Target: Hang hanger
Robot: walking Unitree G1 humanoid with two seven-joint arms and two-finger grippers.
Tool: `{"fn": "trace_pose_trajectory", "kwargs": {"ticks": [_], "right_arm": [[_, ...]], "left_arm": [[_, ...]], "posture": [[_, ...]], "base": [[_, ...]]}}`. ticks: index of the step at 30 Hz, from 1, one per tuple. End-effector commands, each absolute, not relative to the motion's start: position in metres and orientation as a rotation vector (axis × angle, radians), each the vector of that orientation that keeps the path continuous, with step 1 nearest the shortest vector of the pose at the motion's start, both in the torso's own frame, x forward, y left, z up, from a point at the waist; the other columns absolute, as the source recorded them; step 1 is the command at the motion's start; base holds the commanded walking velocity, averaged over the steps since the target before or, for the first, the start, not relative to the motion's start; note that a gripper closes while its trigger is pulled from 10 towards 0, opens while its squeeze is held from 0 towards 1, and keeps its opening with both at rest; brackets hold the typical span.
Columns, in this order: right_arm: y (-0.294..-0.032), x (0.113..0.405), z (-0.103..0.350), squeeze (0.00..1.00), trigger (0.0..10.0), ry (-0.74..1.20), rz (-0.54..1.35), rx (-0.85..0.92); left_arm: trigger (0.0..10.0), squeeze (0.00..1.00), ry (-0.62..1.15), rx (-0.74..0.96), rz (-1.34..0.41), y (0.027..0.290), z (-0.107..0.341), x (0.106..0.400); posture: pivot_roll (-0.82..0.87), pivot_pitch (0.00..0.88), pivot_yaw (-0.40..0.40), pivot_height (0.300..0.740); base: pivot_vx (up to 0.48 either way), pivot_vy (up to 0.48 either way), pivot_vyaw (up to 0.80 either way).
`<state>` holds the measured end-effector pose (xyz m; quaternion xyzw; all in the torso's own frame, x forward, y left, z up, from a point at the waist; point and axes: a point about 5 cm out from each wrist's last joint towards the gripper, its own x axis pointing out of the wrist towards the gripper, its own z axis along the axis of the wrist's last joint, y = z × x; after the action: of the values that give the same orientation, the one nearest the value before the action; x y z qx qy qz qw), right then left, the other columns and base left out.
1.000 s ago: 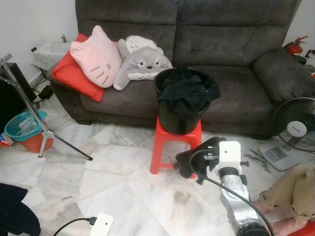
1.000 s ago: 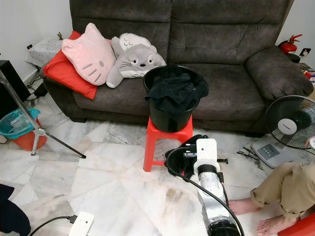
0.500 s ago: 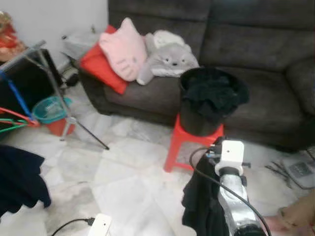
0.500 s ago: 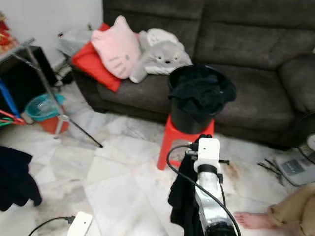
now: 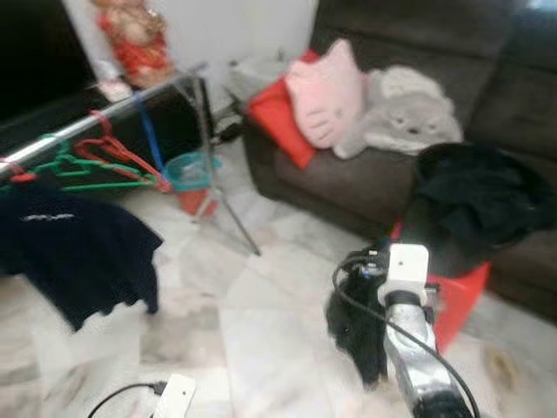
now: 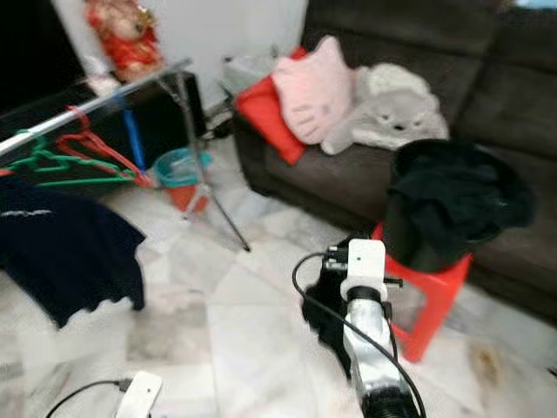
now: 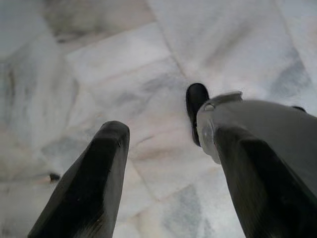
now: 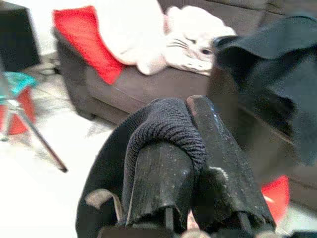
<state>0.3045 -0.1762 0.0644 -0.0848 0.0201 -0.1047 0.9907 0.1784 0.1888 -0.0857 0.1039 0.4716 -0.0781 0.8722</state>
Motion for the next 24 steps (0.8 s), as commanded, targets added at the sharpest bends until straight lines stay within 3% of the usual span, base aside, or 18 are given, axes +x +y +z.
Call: {"fn": "trace_pose_trajectory", "kwargs": {"ticks": [1, 24], "right_arm": [[-0.1782, 0.3073, 0.0699, 0.00, 10.0, 0.023, -0.213, -0.172], [-0.1759, 0.3089, 0.0697, 0.00, 10.0, 0.033, -0.191, -0.183]], "left_arm": [[10.0, 0.00, 1.008, 0.207, -0.167, 0.1867, -0.0887, 0.1728], [10.0, 0.00, 1.007, 0.204, -0.167, 0.1857, -0.0886, 0.1733]], "posture": [[0.06, 0.000, -0.007, 0.740], [0.06, 0.000, -0.010, 0.740]], "base": [[0.000, 0.000, 0.80], [0.000, 0.000, 0.80]]}}
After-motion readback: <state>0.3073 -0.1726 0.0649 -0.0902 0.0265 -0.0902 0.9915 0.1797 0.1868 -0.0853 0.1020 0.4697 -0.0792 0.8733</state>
